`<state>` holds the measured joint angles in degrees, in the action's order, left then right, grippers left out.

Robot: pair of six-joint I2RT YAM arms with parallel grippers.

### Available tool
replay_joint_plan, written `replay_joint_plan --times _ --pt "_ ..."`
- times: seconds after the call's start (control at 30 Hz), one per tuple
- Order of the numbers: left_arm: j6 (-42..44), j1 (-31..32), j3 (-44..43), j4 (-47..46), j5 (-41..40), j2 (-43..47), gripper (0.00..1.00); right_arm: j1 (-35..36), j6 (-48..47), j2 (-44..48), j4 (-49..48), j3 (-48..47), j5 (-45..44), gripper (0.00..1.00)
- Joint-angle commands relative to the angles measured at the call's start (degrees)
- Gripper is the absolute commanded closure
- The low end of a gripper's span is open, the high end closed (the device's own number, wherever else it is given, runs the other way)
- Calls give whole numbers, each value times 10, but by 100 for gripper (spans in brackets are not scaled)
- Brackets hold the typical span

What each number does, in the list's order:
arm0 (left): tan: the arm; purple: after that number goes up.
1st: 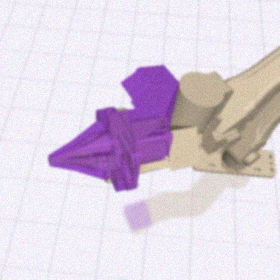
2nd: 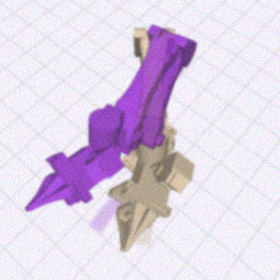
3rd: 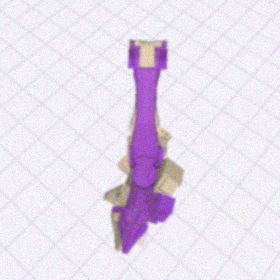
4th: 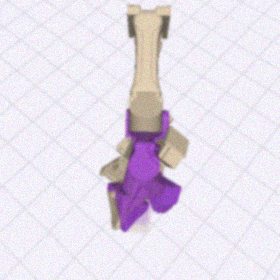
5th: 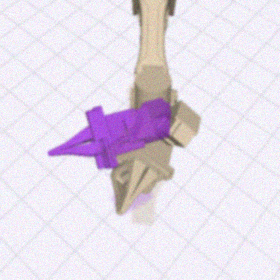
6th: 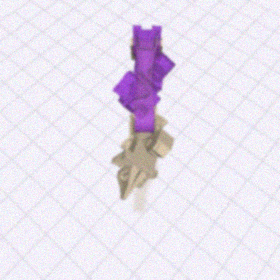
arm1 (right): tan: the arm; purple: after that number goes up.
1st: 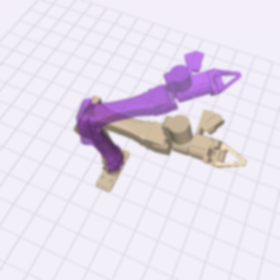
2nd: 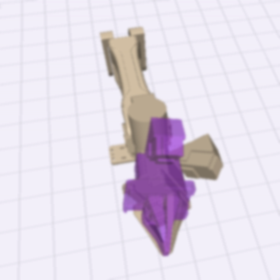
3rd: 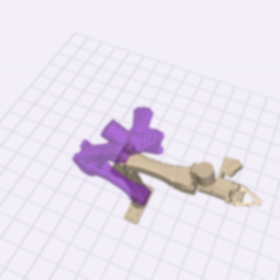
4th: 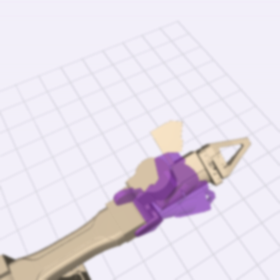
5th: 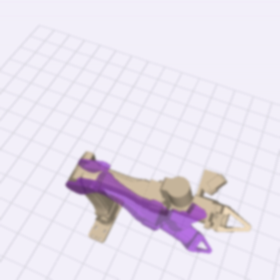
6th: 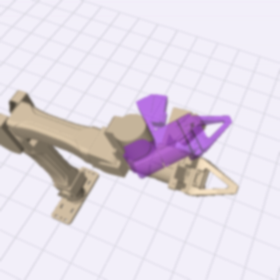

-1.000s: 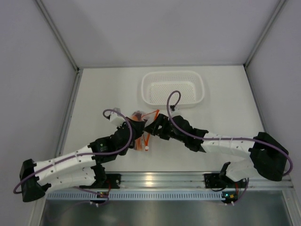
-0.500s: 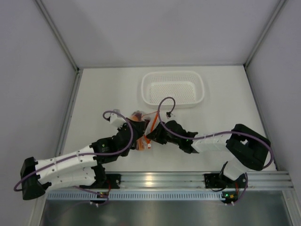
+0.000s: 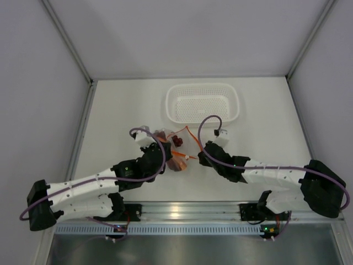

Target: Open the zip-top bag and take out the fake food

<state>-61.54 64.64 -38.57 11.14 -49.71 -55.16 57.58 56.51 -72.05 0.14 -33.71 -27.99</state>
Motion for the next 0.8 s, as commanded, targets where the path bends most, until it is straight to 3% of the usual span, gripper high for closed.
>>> replay_joint_plan --times 0.0,0.13,0.23,0.27,0.37,0.63,0.77 --pt "47 2 -38 -18 -26 6 100 -6 -36 15 131 4 -105 100" --pt "74 6 -70 -21 0 -4 100 -7 -62 30 130 -12 -89 98" --pt "86 15 -97 -20 12 -31 100 -5 -150 67 77 -24 -35 81" --pt "81 21 -99 -19 7 -35 100 -5 -169 81 61 -26 -1 72" --pt "62 36 -99 -20 1 -42 100 -5 -222 117 47 -50 37 65" --pt "40 44 -98 -20 -6 -47 100 -5 -239 133 41 -119 106 63" --pt "31 45 -97 -20 -7 -46 100 -5 -214 93 28 -133 172 60"
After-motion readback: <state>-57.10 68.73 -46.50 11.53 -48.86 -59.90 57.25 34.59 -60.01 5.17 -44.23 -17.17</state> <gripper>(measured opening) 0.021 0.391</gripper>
